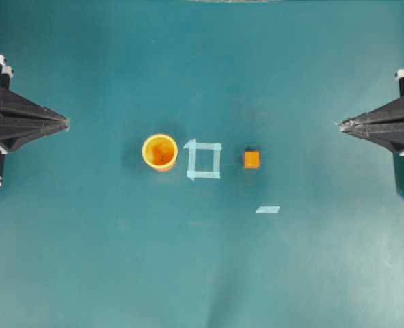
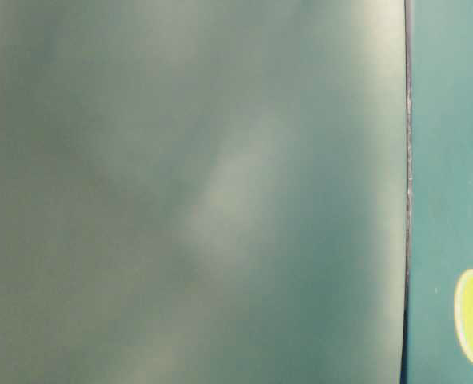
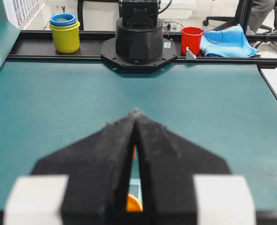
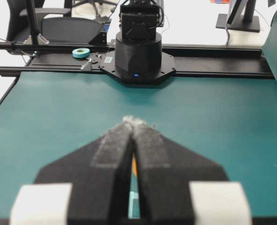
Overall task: Move the cup backward with left arm.
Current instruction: 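Open the left gripper and extend it toward the orange cup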
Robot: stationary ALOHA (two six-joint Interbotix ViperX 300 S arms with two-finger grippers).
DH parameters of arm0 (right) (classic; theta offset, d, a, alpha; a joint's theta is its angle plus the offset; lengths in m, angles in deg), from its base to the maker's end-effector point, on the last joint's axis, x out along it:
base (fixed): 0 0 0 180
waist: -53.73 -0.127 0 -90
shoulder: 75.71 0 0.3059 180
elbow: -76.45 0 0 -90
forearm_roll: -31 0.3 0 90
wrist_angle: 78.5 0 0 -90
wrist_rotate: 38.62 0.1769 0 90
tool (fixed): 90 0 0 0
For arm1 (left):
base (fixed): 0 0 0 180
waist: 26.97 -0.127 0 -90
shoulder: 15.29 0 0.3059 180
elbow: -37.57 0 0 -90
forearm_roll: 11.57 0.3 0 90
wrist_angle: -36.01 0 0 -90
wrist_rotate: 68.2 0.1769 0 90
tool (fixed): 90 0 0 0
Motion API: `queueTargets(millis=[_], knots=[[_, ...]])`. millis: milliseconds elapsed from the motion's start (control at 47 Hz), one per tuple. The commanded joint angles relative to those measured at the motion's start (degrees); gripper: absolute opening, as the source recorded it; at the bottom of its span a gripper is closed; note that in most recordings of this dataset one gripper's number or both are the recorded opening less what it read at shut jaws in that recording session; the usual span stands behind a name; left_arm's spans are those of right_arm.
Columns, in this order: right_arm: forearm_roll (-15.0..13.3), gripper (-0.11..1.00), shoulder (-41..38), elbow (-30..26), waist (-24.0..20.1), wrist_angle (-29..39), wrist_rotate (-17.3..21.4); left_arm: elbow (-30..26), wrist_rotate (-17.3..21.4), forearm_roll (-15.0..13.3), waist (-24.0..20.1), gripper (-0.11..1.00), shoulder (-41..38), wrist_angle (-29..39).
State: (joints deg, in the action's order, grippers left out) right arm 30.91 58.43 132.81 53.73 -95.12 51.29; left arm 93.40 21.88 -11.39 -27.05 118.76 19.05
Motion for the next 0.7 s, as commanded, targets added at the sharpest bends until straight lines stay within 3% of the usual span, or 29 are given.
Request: queueTargets(millis=[0, 680], knots=[[0.2, -0.01, -0.5, -1.8, -0.1, -0.5, 0.4, -0.5, -0.4, -0.1, 0.4, -0.01, -1.4, 2.4], [0.2, 0.0, -0.7, -2.6, -0.2, -0.4, 0.4, -0.4, -0.4, -0.1, 0.5, 0.03, -9.8, 5.4]])
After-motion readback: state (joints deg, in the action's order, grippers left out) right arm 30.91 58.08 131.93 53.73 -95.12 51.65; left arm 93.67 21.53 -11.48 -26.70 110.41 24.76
